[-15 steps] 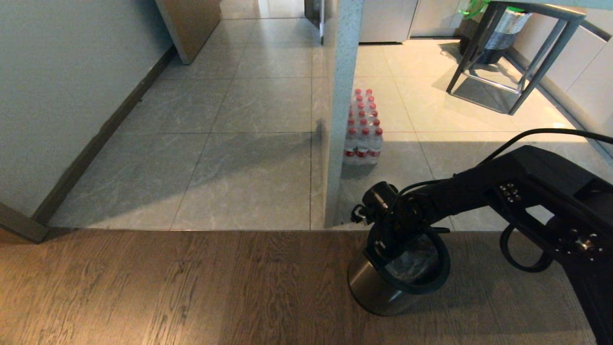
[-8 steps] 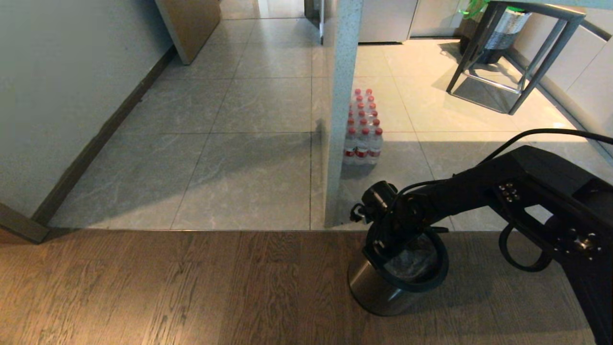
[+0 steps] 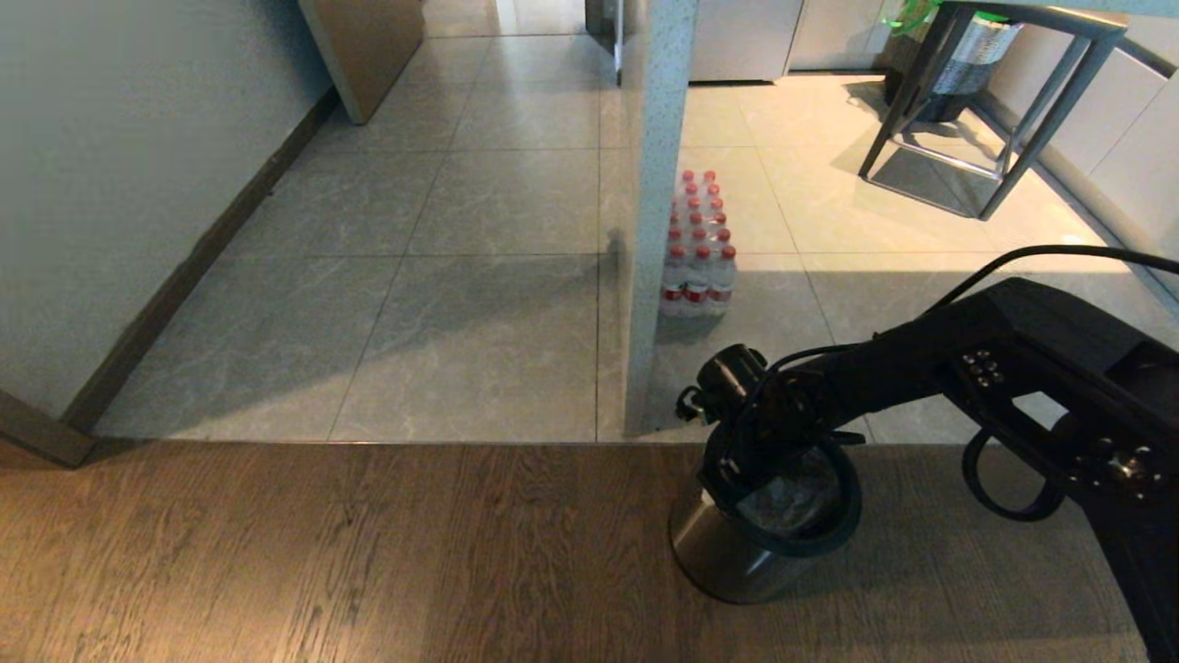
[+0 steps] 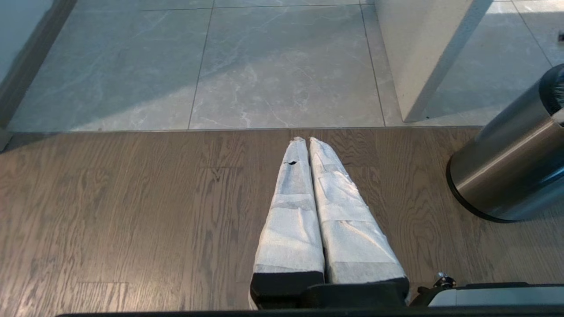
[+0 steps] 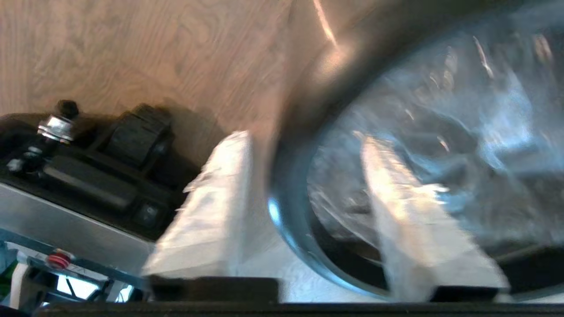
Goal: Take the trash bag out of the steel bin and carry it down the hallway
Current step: Place the outer trash can on the ground
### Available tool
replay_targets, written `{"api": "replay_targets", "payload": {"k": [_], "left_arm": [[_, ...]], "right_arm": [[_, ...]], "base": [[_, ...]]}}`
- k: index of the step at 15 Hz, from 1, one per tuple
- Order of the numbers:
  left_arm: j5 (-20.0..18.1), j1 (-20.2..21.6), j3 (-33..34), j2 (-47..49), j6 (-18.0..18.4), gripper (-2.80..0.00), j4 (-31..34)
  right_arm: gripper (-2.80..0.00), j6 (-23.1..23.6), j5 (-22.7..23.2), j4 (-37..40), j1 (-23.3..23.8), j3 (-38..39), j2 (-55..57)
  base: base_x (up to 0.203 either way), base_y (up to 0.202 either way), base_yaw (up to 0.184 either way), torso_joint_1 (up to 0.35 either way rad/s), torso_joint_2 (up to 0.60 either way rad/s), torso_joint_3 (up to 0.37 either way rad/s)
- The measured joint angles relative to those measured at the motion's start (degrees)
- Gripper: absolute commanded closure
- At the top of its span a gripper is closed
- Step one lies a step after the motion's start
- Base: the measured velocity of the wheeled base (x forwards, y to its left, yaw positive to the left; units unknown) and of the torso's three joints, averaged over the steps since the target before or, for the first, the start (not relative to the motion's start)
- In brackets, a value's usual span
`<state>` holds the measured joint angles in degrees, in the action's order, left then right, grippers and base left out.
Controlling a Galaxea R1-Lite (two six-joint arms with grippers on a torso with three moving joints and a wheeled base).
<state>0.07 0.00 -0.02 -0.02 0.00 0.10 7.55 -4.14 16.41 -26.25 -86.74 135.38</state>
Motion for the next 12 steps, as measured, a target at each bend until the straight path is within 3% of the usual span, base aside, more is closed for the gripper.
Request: {"api": "replay_targets", "payload": {"k": [12], "left_arm": [[-0.01, 0.00, 0.02, 0.00, 0.00, 0.00, -0.02]], "right_arm": [[-2.80, -0.68, 0.35, -2.77, -0.99, -0.83, 4.00]], "base": [[0.000, 0.000, 0.000, 0.000, 0.00, 0.000]]}}
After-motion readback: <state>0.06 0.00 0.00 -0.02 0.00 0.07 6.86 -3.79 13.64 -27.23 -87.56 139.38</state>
